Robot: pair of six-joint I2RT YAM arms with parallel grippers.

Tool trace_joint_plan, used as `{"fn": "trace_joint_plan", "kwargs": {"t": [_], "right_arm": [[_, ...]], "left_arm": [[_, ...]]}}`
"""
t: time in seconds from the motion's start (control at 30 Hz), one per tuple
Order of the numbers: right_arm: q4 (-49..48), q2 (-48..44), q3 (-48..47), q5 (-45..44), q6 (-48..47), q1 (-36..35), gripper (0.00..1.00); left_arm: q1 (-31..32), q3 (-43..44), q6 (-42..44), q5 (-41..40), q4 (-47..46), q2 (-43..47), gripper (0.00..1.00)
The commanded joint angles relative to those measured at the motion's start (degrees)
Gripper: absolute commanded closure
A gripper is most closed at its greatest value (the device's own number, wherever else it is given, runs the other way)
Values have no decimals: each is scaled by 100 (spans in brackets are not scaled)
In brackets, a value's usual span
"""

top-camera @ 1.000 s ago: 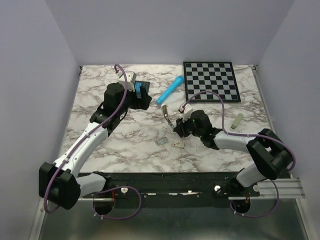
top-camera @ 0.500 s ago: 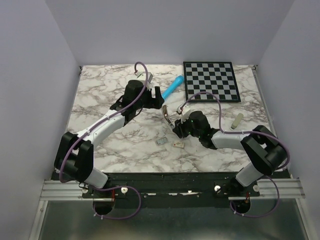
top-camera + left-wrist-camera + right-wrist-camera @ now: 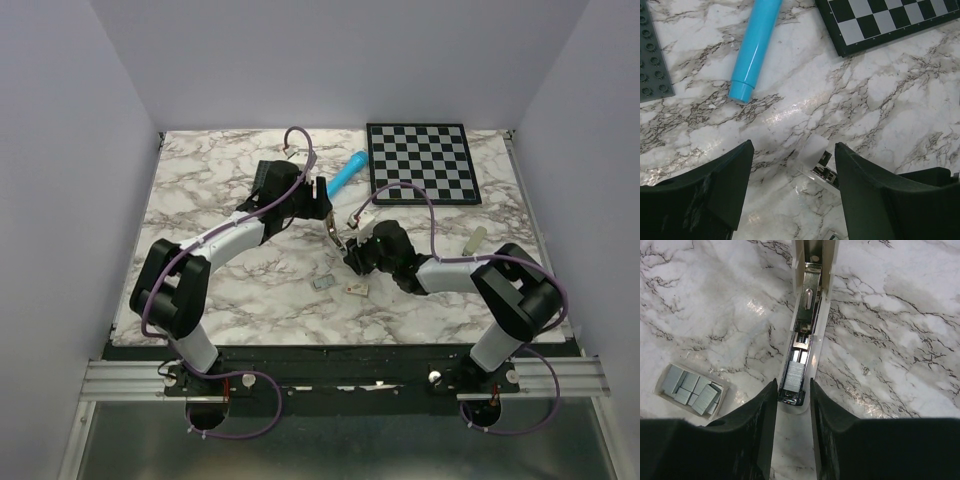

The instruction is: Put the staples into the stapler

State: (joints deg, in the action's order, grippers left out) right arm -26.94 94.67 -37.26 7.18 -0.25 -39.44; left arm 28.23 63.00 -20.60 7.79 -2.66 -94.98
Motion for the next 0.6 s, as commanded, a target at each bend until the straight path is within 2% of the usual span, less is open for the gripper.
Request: {"fn": "trace_joint_plan", "kwargs": {"t": [0.0,0.17,0.27,0.53,0.57], "right_arm": [[-154,139,-142,-50,-107,-46,63],[-154,174,-168,-41,-115,-46,70],[-154,192,-177,-33,-115,-46,73],[-154,218,-194,-32,-124,-46,77],[-145,218,-194,-32,-124,-46,77]], "left_arm": [[34,89,-32,196,-262,-134,27],[60,81,-41,249,-306,-266,28],[60,150,21,258,-253,-372,37],[69,-42,-110,284,-227,-293,45],[95,-138,-137,267,-270,-258,49]]}}
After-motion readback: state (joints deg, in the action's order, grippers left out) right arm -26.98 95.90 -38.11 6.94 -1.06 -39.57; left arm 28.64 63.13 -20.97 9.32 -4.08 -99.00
